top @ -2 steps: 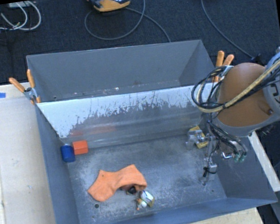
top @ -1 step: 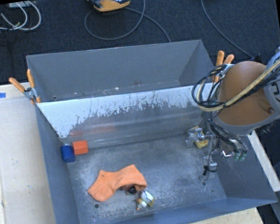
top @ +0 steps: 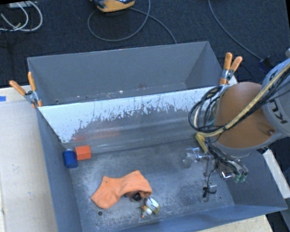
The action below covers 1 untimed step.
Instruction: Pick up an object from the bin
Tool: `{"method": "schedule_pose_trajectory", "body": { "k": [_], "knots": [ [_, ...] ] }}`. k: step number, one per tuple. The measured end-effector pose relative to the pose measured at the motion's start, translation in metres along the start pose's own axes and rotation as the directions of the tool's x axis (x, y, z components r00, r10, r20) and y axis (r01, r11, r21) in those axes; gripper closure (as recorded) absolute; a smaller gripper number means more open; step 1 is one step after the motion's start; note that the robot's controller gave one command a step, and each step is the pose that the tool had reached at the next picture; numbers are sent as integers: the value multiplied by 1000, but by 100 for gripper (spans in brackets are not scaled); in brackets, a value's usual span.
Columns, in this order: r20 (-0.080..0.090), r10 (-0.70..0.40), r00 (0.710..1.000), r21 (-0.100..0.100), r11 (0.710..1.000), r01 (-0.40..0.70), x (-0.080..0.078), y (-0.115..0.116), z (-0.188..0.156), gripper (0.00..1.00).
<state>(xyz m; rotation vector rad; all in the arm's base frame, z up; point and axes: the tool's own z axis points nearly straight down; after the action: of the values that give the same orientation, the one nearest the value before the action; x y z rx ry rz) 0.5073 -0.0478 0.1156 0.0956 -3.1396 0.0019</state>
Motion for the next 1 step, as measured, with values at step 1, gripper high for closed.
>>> {"method": "schedule_pose_trajectory", "body": {
  "k": [1],
  "knots": [
    [-4,-16,1000,-2,1000,16,23,70,35,100]
  ]
}}
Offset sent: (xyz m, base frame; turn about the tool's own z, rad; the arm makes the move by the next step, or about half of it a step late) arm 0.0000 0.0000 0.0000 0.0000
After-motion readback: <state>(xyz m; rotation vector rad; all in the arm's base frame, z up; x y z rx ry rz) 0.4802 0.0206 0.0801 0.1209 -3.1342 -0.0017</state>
